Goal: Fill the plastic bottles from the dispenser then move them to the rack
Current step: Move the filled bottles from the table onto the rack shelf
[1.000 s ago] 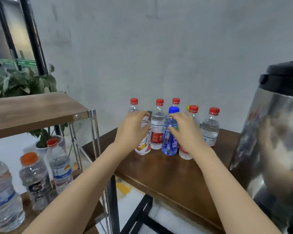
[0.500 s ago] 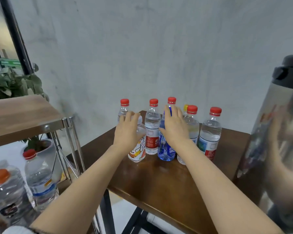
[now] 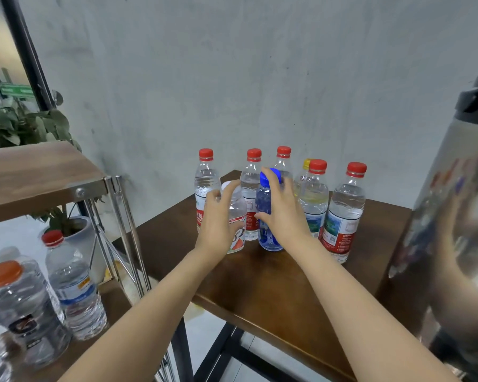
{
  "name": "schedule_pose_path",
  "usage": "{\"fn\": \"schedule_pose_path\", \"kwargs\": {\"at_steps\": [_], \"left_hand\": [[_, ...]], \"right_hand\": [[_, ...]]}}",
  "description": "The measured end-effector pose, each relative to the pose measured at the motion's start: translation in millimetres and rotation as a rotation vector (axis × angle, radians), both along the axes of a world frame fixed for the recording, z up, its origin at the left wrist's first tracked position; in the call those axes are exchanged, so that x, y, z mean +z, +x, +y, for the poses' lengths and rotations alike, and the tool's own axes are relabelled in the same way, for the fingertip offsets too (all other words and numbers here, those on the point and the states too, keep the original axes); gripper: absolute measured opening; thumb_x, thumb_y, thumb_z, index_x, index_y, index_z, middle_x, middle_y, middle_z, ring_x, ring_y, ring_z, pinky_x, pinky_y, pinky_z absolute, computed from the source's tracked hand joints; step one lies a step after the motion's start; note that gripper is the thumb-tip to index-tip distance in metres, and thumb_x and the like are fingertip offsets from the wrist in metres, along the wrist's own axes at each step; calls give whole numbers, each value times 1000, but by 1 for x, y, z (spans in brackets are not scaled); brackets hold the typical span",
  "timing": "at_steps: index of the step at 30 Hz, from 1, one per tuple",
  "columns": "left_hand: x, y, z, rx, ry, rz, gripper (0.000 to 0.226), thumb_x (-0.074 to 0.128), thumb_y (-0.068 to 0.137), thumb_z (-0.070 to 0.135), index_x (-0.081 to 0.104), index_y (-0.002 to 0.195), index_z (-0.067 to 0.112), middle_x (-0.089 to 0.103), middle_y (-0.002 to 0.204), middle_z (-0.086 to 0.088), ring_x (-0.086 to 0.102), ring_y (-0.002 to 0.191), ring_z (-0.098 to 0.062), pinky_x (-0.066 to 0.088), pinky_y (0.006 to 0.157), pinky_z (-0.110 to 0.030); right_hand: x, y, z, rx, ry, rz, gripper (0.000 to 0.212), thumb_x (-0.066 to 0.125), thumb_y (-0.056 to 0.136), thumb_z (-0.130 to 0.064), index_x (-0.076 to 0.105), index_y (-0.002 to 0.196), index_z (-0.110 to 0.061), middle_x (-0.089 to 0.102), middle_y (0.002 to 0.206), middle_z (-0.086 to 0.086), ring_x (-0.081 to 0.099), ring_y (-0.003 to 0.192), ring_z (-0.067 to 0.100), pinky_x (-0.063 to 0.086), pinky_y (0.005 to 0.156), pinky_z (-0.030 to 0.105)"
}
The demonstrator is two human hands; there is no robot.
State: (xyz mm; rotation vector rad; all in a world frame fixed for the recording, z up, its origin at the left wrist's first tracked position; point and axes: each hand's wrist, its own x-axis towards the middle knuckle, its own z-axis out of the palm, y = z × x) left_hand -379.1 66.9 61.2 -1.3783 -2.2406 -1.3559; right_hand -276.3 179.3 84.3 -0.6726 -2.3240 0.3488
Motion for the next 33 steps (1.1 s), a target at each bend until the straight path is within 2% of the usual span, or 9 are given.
{"fn": "schedule_pose_path", "kwargs": {"at_steps": [3,5,7,9,11,15,20,25,33], "left_hand": [[-2,5,-5,-11,35,-15,81,76,83,1,35,146,32,36,131,-1,44,115,-11,34,77,7],[-4,10,-11,2,49,-28,78,74,85,1,37,146,31,35,136,-2,40,117,-8,31,73,10],[-5,16,-20,5,49,-52,78,73,85,2,36,146,34,34,141,-2,42,124,-13,37,84,1],[-4,21,-33,2,44,-89,81,74,84,2,35,145,37,34,143,-2,41,131,-19,44,98,-22],[-1,29,-49,-1,43,-119,83,75,83,4,34,145,40,34,144,-2,41,131,-19,45,101,-32],[7,45,-89,45,37,-63,82,77,82,7,34,145,39,38,139,-1,42,119,-10,40,93,-21],[21,65,-151,102,40,-21,86,80,78,5,37,146,34,40,137,-3,38,116,-6,40,98,-29],[12,68,-220,151,51,-6,90,83,74,8,35,142,44,41,131,8,39,113,-2,33,89,-7],[-16,52,-312,379,16,-19,95,85,73,8,32,138,51,46,141,-2,41,122,-8,37,98,-26]], "right_hand": [[-5,5,-3,11,6,26,95,79,82,-12,19,152,-33,27,147,7,49,128,29,52,94,39],[-8,10,-7,21,6,57,94,79,82,-12,21,152,-34,27,148,4,48,128,28,52,94,39],[-12,17,-14,30,7,77,93,78,82,-11,21,152,-35,27,149,2,46,131,27,52,94,39],[-13,25,-24,33,7,75,93,78,83,-12,20,152,-37,26,151,2,44,134,27,53,94,41],[-11,34,-37,40,6,63,93,77,84,-13,20,152,-38,23,154,1,43,135,28,54,94,43],[-6,55,-71,88,21,27,88,75,86,-16,21,153,-36,23,154,2,45,133,28,54,91,38],[-3,74,-123,177,26,37,88,76,85,-22,22,152,-38,25,153,-1,42,135,23,51,94,34],[0,78,-175,328,-19,58,88,78,83,-22,23,150,-39,27,150,-5,43,132,17,49,96,29],[-12,30,-249,612,-177,53,90,81,80,-18,27,148,-39,33,142,-8,48,123,11,52,91,26]]}}
